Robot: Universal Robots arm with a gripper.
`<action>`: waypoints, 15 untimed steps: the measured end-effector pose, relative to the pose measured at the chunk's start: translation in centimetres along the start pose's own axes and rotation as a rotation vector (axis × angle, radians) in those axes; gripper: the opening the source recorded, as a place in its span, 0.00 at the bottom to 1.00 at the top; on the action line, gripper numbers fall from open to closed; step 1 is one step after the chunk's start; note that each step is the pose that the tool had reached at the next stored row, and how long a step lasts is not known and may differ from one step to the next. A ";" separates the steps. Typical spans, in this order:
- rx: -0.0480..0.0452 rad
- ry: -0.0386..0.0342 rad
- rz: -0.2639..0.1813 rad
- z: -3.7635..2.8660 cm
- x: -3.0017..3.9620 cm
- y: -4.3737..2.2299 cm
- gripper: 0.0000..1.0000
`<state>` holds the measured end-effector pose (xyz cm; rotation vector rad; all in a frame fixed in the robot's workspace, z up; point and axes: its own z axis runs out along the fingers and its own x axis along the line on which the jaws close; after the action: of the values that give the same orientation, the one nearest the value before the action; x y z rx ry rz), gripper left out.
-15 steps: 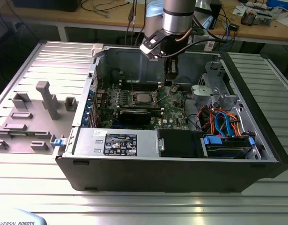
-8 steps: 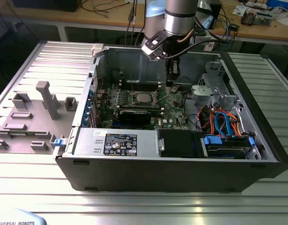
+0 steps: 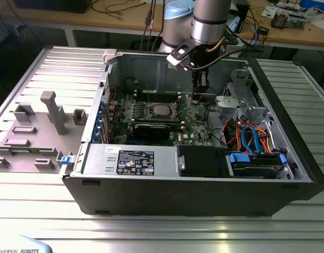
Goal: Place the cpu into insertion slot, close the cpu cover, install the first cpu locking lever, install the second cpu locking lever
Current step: 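Close the cpu cover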
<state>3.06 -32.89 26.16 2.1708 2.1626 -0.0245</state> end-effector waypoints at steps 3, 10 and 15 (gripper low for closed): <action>0.0010 0.0002 0.000 0.40 0.05 0.50 0.11; 0.0041 0.0068 -0.004 1.50 0.13 0.06 0.11; 0.0043 0.0133 -0.006 1.45 0.12 -1.01 0.11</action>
<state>2.11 -32.87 24.66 2.1733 2.1779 -0.0151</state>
